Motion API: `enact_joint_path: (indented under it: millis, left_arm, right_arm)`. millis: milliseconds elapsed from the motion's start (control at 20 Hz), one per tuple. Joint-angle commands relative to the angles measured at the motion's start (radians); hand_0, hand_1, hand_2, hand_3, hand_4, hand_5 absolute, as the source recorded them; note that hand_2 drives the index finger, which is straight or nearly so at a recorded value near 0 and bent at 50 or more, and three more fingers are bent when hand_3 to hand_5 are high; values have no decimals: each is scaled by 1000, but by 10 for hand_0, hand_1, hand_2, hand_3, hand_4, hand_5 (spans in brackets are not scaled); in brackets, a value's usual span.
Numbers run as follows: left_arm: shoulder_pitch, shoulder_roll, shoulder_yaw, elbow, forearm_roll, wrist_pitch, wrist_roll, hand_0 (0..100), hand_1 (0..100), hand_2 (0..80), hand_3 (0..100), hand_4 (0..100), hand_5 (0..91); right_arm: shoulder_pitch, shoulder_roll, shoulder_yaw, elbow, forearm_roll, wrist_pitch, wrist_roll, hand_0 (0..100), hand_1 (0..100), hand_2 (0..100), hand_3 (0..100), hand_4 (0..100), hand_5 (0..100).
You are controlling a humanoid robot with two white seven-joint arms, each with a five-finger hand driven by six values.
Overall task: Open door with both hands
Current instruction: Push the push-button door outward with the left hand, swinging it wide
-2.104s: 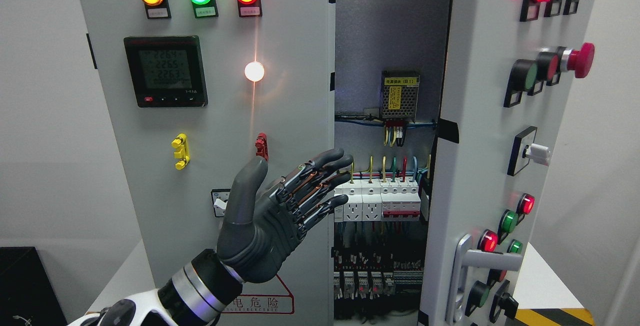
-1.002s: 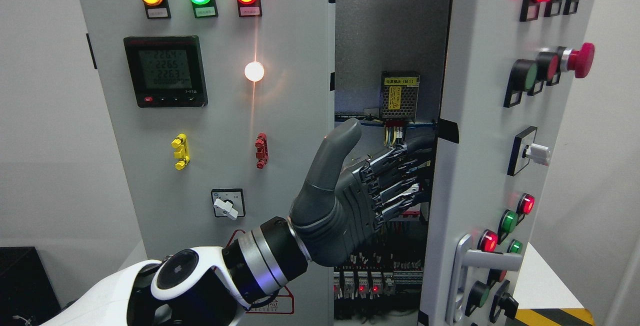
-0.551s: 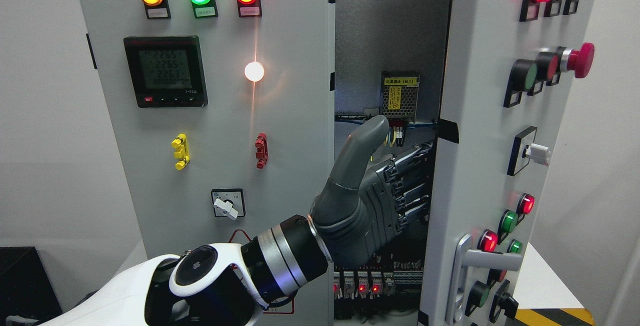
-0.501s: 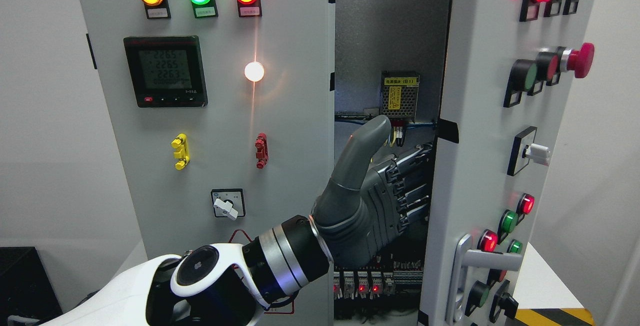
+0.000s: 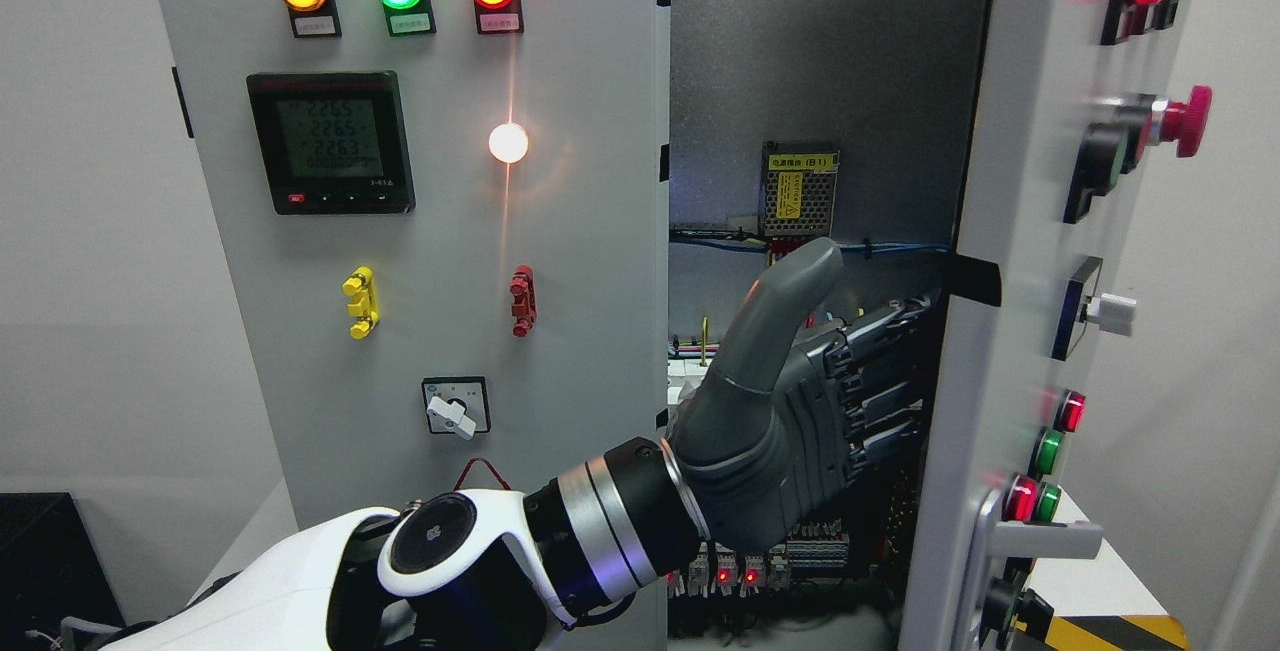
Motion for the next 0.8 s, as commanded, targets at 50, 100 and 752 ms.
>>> enact_joint_path:
  millis: [50,100,752]
  left_arm:
    - [-5,-73,-8,6,1,1,-2,0,0,0,0,0,0]
    - [-7,-82,-13,7,-1,1,-2,0,0,0,0,0,0]
    - [-34,-243,-51,108,-2,1,-2,0,0,0,0,0,0]
  right_arm:
    - [0,0,3,0,-25,0,0,190,0,0,0,0,0]
    - [0,0,3,0,-25,0,0,190,0,0,0,0,0]
    - [0,0,3,0,-25,0,0,190,0,0,0,0,0]
